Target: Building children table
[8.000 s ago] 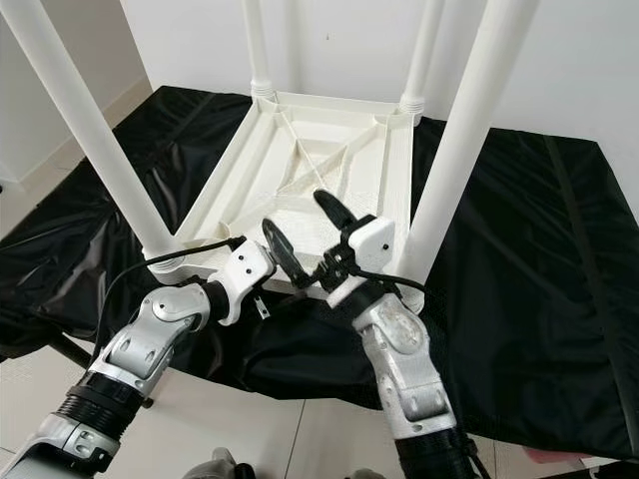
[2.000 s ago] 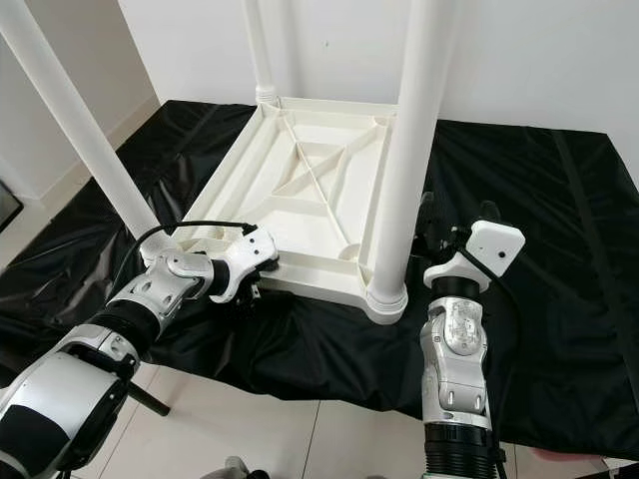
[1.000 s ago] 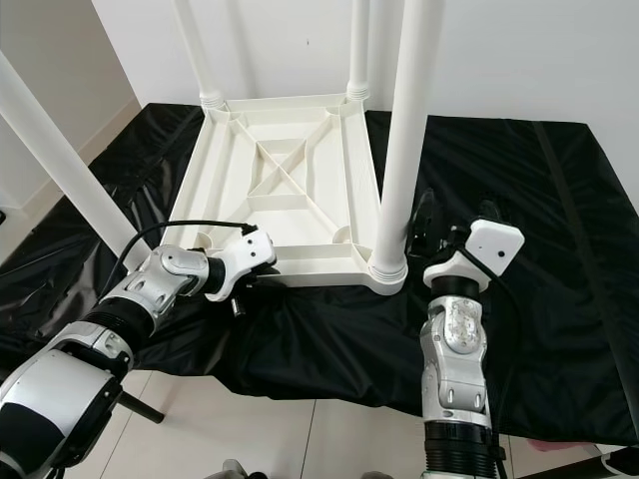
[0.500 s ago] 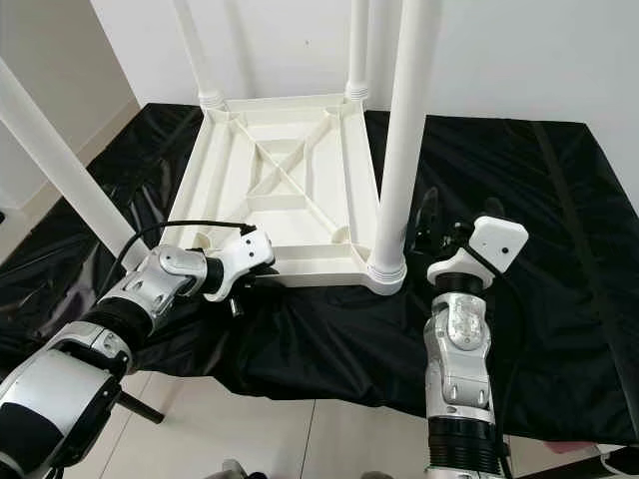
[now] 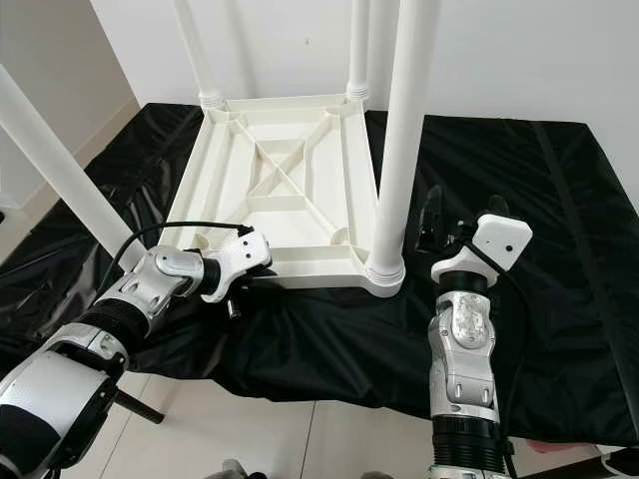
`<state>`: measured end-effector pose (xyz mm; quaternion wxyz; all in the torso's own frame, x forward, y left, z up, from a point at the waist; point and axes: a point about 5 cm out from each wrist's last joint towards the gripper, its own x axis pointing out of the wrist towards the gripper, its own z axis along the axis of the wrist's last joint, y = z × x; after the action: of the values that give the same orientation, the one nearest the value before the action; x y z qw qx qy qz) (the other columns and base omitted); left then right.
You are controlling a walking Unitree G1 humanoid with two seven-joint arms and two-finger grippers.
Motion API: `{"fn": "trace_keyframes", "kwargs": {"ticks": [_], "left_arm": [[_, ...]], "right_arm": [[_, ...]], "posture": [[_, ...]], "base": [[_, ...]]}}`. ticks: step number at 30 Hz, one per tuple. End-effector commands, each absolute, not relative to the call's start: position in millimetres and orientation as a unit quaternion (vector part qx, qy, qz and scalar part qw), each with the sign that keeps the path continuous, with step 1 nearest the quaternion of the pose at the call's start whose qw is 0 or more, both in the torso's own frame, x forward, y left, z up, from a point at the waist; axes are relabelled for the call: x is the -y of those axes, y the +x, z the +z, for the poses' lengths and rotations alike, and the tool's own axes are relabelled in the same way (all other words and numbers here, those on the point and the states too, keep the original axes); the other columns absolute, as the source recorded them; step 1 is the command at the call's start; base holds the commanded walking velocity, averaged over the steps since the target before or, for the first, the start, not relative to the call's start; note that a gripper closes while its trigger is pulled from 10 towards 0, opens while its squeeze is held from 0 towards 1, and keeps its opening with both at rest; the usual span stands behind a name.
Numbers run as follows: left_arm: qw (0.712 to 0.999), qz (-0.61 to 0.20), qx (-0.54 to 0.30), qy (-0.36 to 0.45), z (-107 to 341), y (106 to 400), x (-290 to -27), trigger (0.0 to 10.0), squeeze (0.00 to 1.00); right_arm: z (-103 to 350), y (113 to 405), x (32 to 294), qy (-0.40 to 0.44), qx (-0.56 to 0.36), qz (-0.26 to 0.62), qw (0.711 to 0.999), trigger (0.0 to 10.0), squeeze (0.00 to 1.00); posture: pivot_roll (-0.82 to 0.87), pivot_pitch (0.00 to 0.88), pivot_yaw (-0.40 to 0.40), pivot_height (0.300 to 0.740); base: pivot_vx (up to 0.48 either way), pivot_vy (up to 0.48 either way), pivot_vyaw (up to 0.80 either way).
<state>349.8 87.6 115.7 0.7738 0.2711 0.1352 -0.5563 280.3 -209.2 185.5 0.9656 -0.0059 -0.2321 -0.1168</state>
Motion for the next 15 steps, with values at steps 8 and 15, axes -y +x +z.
{"fn": "trace_keyframes", "kwargs": {"ticks": [8,15], "left_arm": [[0.774,-0.546,-0.161,0.276,100.5,345.1,-101.2,10.0,0.00],[0.767,-0.542,-0.156,0.306,97.9,344.2,-102.7,10.0,0.00]], "right_arm": [[184.4,281.1,209.2,-0.005,0.233,-0.114,0.966,10.0,0.00],[184.2,280.8,210.3,-0.007,0.234,-0.115,0.966,10.0,0.00]], "posture": [[-0.07,0.000,0.104,0.740],[-0.08,0.000,0.104,0.740]], "base": [[0.000,0.000,0.00],[0.000,0.000,0.00]]}}
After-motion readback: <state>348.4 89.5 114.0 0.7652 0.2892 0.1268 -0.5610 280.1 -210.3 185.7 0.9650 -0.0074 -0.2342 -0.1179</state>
